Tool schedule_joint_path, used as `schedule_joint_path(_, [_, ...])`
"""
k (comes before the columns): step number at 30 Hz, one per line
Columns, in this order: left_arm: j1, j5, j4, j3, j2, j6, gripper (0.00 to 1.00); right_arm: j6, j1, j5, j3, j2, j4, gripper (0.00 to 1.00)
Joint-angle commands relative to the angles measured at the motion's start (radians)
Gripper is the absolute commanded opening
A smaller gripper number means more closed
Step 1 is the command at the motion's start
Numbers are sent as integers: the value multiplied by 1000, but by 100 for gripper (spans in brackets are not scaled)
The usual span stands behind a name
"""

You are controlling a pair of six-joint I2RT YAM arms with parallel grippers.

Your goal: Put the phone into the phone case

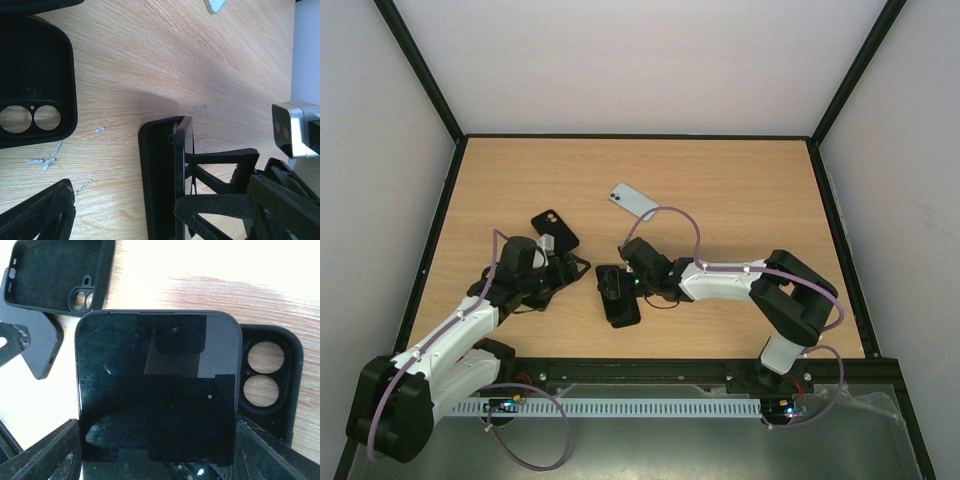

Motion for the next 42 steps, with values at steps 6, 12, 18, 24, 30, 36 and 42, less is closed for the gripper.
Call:
schedule_joint_path(6, [5, 7, 0, -18, -29, -10, 91, 34, 8, 36, 20, 16, -42, 72])
schedule_joint_path(12, [4, 4, -5, -16, -36, -17, 90, 42, 9, 75, 33, 34, -87, 75])
schedule_joint_path(18, [4, -2, -13, -18, -35, -19, 90, 54, 9, 55, 30, 39, -76, 79])
schedule_joint_path(24, [4, -4, -20, -17, -32, -23, 91, 48, 9, 53, 38, 13, -89, 87])
schedule_joint_path(30, [-2, 4, -15, -29, -14, -28, 88, 44, 8, 84, 20, -52, -95, 82])
schedule_joint_path(36, [-48, 26, 71, -67, 11, -71, 72, 29, 5, 153, -21, -118, -104, 68])
schedule_joint_path(42, [-134, 0, 180, -97, 67, -144, 66, 42, -11, 174, -81, -119, -75, 64])
